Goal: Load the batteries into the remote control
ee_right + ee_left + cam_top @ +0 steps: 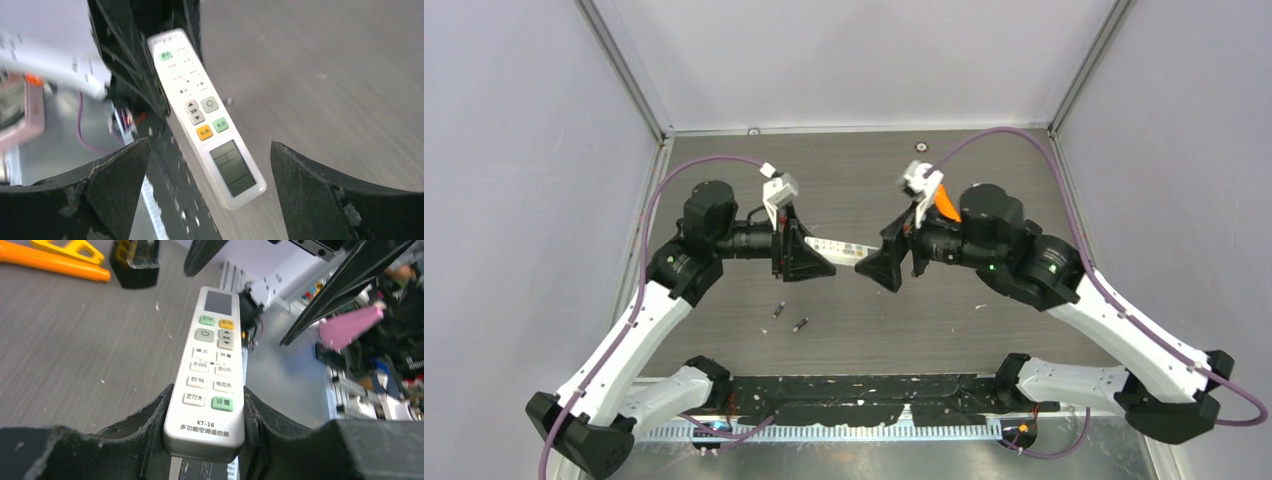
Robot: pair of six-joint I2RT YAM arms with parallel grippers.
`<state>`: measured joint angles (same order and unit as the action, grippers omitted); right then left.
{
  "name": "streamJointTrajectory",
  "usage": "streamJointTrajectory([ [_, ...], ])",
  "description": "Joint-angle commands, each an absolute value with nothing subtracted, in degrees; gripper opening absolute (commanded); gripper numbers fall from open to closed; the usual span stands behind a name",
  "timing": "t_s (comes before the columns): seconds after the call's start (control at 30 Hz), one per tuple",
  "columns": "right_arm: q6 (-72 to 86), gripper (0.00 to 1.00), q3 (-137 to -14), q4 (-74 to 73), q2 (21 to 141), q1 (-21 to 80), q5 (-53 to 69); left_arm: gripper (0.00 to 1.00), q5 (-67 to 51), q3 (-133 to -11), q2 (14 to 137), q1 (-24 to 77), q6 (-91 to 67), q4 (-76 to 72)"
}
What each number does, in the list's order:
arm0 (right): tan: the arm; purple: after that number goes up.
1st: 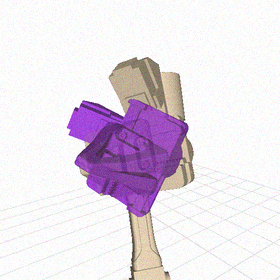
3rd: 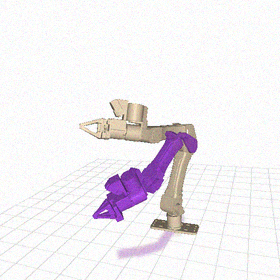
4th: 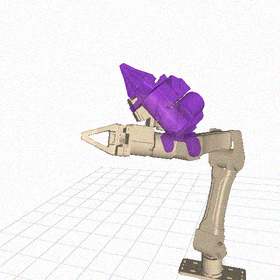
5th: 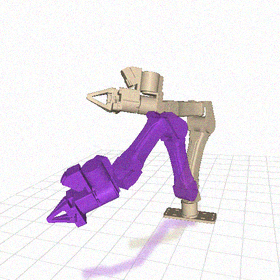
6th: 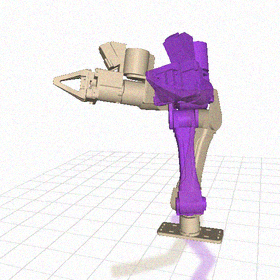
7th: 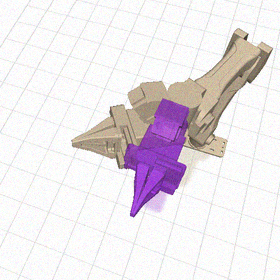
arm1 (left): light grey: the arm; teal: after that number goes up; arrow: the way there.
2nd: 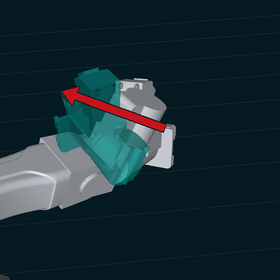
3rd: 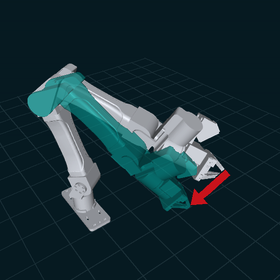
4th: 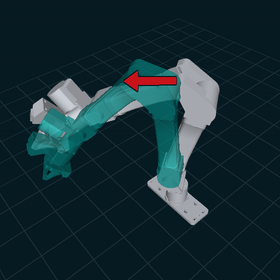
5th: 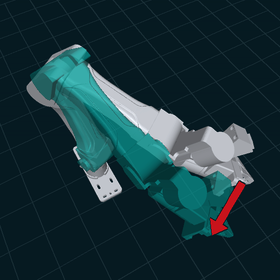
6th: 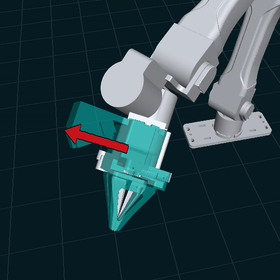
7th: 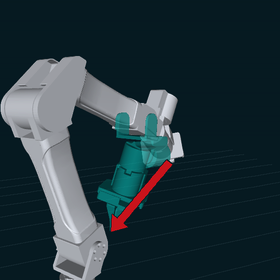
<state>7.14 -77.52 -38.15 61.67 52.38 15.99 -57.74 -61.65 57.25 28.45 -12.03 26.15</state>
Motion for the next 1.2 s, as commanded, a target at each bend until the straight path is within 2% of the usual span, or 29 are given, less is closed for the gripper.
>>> streamJointTrajectory([
  [0.0,18.88,0.95,-73.42,-13.63,55.23,52.56,2.00,0.00,-48.69,-58.84,53.32,27.95,-34.13,2.85],
  [0.23,29.14,0.95,-70.05,-2.71,52.32,52.56,-10.72,0.00,-40.14,-55.78,50.64,27.95,-54.31,-12.18],
  [0.37,32.65,0.95,-68.63,2.28,52.66,52.55,-14.02,0.00,-35.48,-55.61,49.85,27.95,-63.40,-14.89],
  [0.63,33.49,0.95,-72.17,5.13,57.15,52.57,-11.76,0.00,-34.39,-55.47,50.20,27.95,-75.86,-20.38],
  [1.03,37.33,0.99,-74.93,11.57,61.51,52.49,-5.29,0.00,-34.28,-54.14,49.34,27.96,-79.28,-24.38],
  [1.17,39.13,0.82,-75.97,12.12,62.99,52.41,-3.03,0.00,-34.44,-53.84,49.34,27.95,-79.63,-25.41],
])
